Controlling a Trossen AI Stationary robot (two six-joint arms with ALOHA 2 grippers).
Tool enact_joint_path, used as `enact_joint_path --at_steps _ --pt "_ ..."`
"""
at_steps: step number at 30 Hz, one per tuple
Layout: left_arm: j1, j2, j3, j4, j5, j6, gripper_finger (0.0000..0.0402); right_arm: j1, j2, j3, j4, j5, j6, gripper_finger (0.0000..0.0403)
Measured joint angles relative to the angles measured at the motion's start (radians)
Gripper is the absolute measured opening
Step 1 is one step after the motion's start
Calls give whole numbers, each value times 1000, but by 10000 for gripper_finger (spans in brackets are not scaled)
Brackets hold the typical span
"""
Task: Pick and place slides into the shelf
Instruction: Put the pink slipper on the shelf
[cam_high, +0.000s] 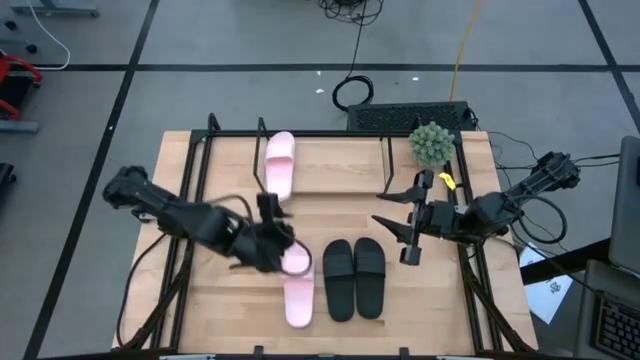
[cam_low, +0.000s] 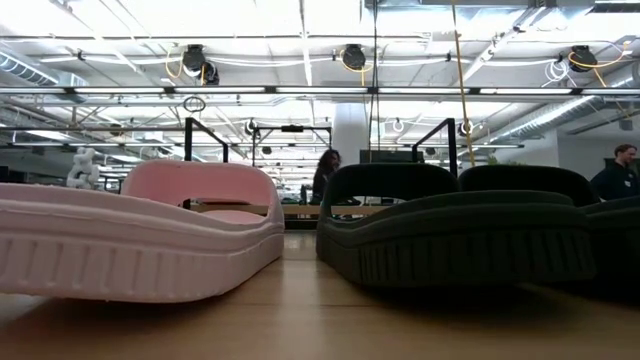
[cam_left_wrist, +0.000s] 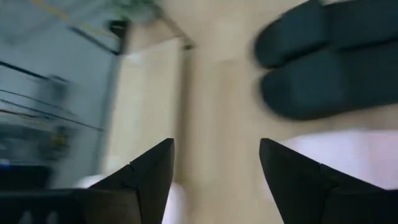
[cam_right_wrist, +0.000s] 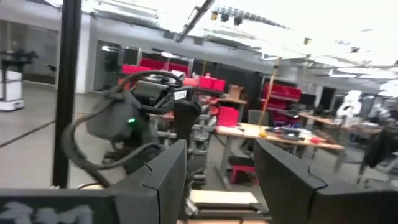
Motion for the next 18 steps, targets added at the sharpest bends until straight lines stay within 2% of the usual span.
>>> enact_joint_path --at_steps 4,8,13,18 --pt "-80 145 88 -36 119 -174 239 17 0 0 -61 -1 64 176" --pt "-141 262 137 -95 144 -311 239 45 0 0 -116 -1 99 176" --pt "-177 313 174 -74 183 -455 239 77 0 0 -134 -1 101 176" --pt "-198 324 143 -67 191 -552 239 97 0 0 -139 -1 93 176"
